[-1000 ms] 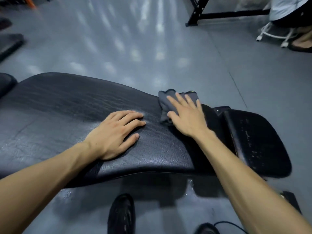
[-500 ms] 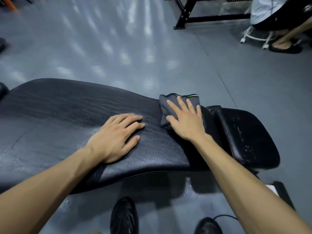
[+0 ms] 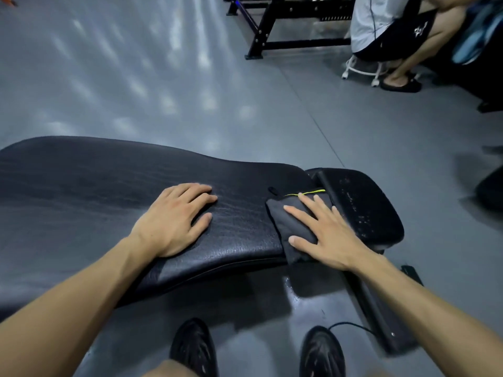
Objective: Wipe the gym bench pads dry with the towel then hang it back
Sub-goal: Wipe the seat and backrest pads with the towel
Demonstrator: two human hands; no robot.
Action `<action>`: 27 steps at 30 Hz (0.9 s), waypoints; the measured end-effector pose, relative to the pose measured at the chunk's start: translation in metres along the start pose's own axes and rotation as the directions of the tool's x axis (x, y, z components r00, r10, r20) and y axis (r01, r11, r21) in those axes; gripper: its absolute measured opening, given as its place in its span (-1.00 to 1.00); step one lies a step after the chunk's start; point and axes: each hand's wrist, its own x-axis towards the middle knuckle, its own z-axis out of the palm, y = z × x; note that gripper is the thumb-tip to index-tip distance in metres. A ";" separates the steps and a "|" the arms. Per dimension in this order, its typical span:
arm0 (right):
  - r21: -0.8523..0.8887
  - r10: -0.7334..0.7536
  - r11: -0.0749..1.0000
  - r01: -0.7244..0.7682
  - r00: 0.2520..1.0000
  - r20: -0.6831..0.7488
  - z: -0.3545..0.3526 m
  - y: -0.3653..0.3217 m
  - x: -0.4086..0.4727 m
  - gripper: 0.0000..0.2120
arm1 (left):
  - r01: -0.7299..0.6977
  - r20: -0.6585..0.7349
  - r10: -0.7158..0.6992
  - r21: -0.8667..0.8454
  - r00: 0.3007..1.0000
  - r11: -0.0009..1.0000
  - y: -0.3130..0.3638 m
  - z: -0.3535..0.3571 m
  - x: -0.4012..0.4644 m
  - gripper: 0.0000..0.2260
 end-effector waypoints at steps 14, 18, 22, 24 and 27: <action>0.039 0.209 0.978 -0.207 0.976 -0.066 -0.003 0.012 0.098 -0.32 | -0.001 0.022 0.001 0.007 1.000 1.000 0.000 0.000 0.003 -0.58; -0.047 0.027 0.998 -0.037 0.979 -0.200 0.024 -0.030 0.020 -0.28 | 0.009 0.043 -0.009 -0.003 0.999 1.000 0.002 -0.003 0.003 -0.57; -0.107 -0.142 0.987 0.119 0.960 -0.240 0.046 -0.039 -0.025 -0.29 | 0.003 0.038 -0.003 -0.011 0.999 1.000 0.004 -0.005 0.002 -0.57; -0.111 -0.181 0.981 0.160 0.959 -0.218 0.036 -0.022 -0.015 -0.30 | -0.003 0.031 0.004 -0.007 1.000 1.000 0.004 -0.005 0.003 -0.56; 0.019 -0.076 0.996 0.083 0.969 -0.234 0.028 -0.012 -0.002 -0.36 | -0.020 0.037 0.020 0.010 0.999 1.000 0.004 -0.004 0.004 -0.55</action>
